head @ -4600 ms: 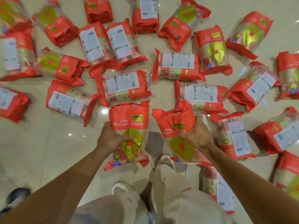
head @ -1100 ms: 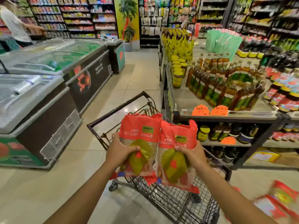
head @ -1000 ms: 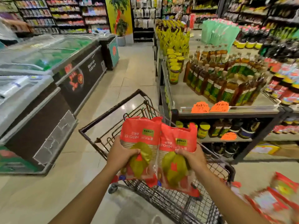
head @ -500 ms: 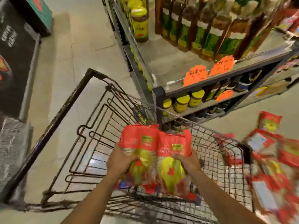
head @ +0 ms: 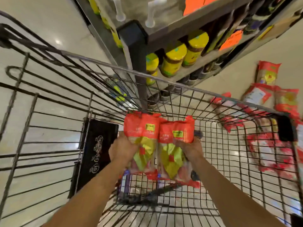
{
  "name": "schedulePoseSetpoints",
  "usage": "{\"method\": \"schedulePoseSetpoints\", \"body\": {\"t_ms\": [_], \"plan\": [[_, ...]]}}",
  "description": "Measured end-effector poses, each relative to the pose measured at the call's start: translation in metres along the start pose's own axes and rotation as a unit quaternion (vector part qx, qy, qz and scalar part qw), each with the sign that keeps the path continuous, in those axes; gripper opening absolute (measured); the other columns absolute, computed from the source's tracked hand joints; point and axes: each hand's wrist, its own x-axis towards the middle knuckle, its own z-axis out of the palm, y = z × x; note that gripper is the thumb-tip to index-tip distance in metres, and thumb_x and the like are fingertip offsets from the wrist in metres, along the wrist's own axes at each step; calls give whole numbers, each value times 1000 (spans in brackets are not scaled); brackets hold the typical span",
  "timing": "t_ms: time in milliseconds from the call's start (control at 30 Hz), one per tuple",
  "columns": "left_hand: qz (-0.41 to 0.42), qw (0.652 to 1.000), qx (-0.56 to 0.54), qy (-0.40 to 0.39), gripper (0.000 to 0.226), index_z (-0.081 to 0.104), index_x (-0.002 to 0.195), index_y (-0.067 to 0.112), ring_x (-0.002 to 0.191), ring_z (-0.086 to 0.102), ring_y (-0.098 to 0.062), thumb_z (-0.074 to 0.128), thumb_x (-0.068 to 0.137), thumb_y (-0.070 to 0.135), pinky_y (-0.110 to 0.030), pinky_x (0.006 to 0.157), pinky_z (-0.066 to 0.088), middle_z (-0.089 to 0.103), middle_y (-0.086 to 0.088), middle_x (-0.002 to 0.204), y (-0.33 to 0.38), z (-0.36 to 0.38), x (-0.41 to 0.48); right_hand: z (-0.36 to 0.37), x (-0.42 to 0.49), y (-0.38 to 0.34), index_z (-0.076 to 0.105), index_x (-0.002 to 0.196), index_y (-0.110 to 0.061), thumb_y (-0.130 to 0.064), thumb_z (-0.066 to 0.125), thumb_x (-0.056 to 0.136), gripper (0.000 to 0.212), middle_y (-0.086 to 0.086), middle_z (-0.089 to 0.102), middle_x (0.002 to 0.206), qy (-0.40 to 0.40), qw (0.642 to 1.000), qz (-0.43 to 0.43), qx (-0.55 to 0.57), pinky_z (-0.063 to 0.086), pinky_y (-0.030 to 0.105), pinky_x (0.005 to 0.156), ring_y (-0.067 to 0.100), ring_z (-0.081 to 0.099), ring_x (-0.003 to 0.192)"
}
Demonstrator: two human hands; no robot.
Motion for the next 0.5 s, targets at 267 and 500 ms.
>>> {"method": "schedulePoseSetpoints", "body": {"t_ms": [267, 500], "plan": [[-8, 997, 4, -79, 97, 26, 150, 7, 126, 57, -37, 79, 80, 49, -43, 103, 48, 58, -18, 137, -1, 31, 56, -2, 15, 5, 62, 92, -26, -16, 89, 74, 34, -9, 72, 82, 30, 999, -16, 13, 49, 10, 51, -2, 68, 63], [10, 998, 13, -64, 101, -5, 158, -2, 141, 38, -41, 64, 96, 38, -46, 114, 36, 31, -25, 157, 3, 45, 61, -2, 14, 19, 60, 111, -29, -79, 79, 57, 76, -6, 72, 100, 100, 989, -29, -108, 58, 40, 83, 19, 71, 91]]}}
